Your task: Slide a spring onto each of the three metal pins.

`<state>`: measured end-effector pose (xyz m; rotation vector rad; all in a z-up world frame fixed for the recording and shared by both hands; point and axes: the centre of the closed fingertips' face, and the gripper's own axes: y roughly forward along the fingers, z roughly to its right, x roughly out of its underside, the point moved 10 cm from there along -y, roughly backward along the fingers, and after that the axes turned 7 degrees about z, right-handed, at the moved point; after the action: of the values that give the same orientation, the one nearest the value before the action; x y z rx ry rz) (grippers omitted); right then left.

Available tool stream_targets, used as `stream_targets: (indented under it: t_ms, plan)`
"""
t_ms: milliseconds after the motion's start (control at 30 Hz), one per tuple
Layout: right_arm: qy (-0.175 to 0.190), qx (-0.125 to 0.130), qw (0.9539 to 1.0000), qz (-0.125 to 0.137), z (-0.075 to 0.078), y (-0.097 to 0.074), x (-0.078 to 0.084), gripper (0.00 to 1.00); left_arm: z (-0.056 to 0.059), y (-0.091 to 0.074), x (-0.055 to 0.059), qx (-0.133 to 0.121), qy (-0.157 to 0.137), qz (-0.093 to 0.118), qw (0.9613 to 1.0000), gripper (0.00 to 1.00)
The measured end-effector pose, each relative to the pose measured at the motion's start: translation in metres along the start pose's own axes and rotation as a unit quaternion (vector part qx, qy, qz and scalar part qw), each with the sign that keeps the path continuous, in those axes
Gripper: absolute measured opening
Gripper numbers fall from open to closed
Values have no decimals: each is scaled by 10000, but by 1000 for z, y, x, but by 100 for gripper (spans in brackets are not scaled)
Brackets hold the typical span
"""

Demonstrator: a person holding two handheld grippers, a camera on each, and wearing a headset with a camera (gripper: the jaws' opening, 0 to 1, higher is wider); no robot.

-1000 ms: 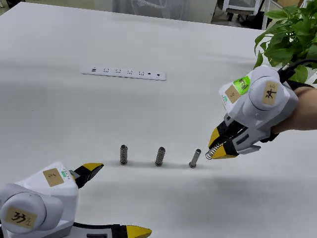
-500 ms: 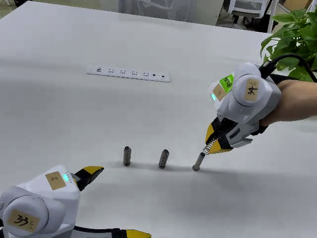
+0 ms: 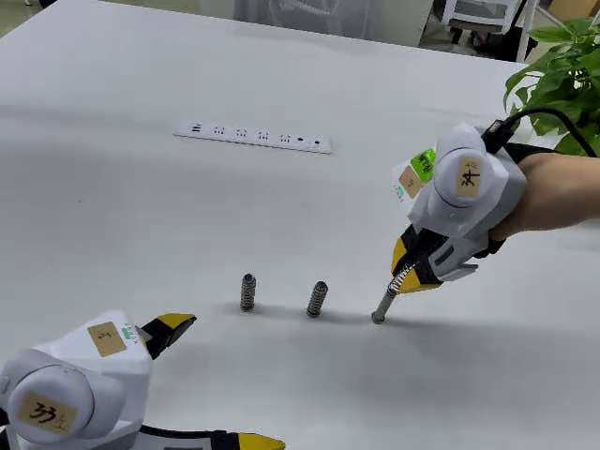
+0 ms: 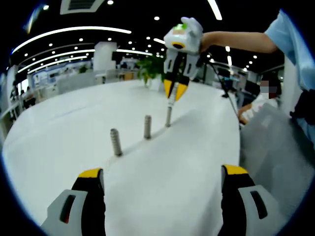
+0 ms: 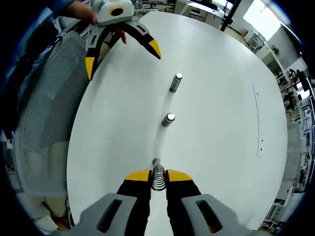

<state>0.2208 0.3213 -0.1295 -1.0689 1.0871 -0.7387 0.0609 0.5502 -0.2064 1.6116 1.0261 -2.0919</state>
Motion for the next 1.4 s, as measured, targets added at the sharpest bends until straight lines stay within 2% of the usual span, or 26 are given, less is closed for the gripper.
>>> stream_targets:
  t_ms: [433,700,1400]
  plan:
    - [-64,-66,9999,-121,1,7,1,12,1,-1,3,1,-43,-31,10000,100]
    - [-91,-158,9996,-235,3,18,1,13,2,-1,6,-7,-66,-55,10000,100]
    - [-211,-430,9974,-535,5,55,4,13,1,-5,9,-115,-206,7,9997,100]
